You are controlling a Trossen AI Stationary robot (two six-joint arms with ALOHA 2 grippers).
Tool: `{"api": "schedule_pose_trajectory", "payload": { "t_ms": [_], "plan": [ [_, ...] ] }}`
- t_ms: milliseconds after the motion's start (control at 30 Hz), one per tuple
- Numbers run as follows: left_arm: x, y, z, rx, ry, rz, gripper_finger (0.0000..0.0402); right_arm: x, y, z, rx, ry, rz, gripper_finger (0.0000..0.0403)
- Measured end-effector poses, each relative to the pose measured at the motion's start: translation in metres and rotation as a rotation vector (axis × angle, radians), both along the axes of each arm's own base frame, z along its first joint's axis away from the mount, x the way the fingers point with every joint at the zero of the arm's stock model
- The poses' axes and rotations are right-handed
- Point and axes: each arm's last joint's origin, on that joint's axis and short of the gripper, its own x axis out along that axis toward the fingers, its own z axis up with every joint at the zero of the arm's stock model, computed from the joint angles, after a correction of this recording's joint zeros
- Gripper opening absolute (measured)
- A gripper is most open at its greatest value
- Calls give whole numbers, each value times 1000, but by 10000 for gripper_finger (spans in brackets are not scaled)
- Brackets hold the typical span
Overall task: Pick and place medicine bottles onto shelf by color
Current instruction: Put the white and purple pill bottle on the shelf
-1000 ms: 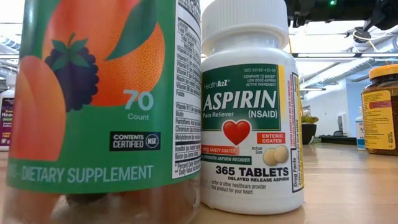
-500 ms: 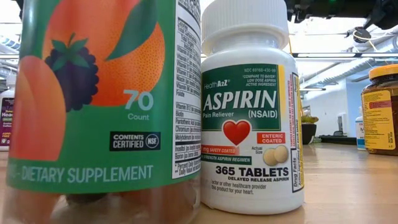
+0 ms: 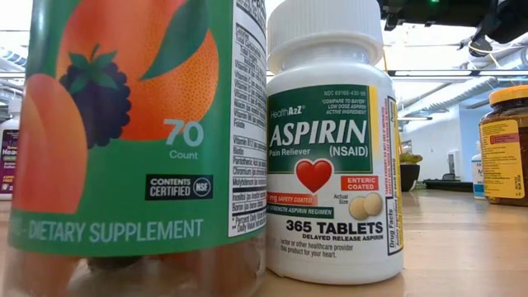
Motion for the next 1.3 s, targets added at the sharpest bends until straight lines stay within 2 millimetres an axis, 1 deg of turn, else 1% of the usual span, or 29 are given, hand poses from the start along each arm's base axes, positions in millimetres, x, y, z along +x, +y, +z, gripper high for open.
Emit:
{"api": "schedule_pose_trajectory", "payload": {
  "t_ms": [100, 133, 200, 300, 367, 467, 600, 667, 767, 900, 1000, 1133, 1300],
  "plan": [
    [9, 7, 3, 176, -4, 10, 161, 1, 0, 1, -10, -14, 16, 300],
    [12, 9, 5, 208, -17, 16, 161, 1, 0, 1, -11, -23, 16, 300],
    [17, 13, 10, 226, -39, -23, 161, 0, 0, 3, -8, -41, 17, 300],
    [25, 13, 23, 161, -66, -132, 161, 0, 0, 5, 7, -61, 19, 300],
    [25, 9, 33, 130, -61, -145, 161, 0, 0, 4, 0, -57, 16, 300],
    [26, -3, 52, 149, -59, -158, 161, 0, 0, 3, -16, -35, 11, 300],
    [27, -24, 61, 155, 1, -167, 161, 0, 0, 2, -14, -31, 11, 299],
    [24, -36, 56, 133, 55, -177, 161, 0, 0, 2, -5, -28, 13, 299],
    [17, -51, 47, 46, 128, -196, 161, 1, 0, -1, 13, -4, 18, 299],
    [4, -66, 36, -46, 197, -179, 161, 2, 0, -2, 40, 1, 26, 299],
    [-2, -74, 27, -101, 227, -166, 166, 2, 0, -2, 63, -8, 34, 299],
    [-6, -77, 15, -125, 246, -103, 201, 2, 0, -2, 75, -13, 37, 299],
    [-11, -76, -8, -135, 310, -44, 274, 2, 0, -2, 75, -13, 37, 299]
  ]
}}
